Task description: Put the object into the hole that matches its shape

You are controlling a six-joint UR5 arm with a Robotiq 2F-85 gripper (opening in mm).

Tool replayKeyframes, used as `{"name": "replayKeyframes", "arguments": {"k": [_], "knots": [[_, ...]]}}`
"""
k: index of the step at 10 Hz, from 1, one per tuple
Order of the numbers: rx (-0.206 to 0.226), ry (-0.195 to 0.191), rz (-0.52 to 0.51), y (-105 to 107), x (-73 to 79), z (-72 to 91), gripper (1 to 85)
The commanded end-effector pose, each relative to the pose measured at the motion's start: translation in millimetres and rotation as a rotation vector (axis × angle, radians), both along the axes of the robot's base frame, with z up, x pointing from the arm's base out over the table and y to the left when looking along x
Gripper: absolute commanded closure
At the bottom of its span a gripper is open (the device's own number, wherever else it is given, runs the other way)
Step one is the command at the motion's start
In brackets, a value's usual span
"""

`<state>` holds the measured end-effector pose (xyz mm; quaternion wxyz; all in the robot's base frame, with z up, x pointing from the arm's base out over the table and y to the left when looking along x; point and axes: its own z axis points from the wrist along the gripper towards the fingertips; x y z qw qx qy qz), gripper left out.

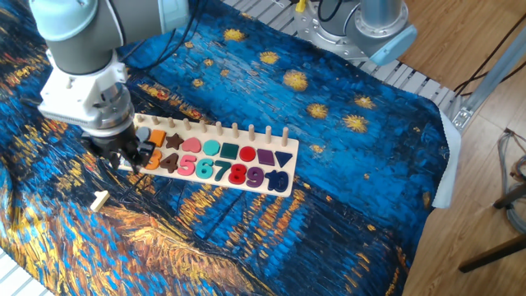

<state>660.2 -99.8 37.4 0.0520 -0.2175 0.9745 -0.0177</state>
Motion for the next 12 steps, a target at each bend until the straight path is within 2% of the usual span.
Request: {"name": "replayKeyframes", "arguments": {"k": [1,3,7,10,11,12], "knots": [[-0.025,-0.002,-0.016,-3,19.3,-1.9,41.3],[-0.010,0.002,-0.021,13,48.9,-7.9,43.0],[-0.044,-0.011,-0.036,18,81.9,-14.4,48.0],[-0.028,-0.005,-0.054,21,78.0,-12.6,48.3],[-0.003,0.013,-0.092,26,73.4,-13.3,47.0],[-0.016,0.004,-0.111,22,75.4,-13.0,45.3]]}}
